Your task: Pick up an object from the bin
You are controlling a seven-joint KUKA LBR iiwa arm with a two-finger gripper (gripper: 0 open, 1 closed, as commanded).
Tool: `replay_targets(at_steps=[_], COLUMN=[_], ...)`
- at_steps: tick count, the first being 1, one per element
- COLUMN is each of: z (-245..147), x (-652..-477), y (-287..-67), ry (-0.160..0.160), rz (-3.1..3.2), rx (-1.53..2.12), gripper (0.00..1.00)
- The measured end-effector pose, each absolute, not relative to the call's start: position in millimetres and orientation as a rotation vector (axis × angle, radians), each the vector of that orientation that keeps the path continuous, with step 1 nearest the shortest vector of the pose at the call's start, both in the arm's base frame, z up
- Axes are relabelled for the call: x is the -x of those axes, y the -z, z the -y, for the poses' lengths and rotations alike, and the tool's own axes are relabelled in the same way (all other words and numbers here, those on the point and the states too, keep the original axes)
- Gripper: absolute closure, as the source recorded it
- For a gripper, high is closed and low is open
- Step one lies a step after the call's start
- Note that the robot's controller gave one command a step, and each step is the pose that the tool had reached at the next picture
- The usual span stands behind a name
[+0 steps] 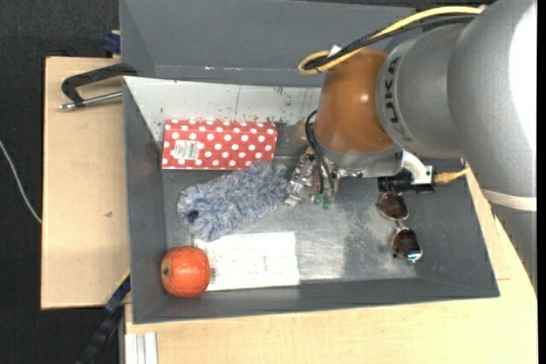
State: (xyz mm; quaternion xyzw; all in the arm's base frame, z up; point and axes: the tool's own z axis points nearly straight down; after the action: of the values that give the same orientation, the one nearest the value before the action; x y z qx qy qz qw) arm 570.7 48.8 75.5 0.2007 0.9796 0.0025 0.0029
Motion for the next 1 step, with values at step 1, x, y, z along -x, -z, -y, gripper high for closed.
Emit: replay_targets(at_steps=[1], z=[-48.8], x=[-569.7], y=[-78.2], ry=[-0.006], rz=[-3.075], rx=[-0.630], gripper=[1.00])
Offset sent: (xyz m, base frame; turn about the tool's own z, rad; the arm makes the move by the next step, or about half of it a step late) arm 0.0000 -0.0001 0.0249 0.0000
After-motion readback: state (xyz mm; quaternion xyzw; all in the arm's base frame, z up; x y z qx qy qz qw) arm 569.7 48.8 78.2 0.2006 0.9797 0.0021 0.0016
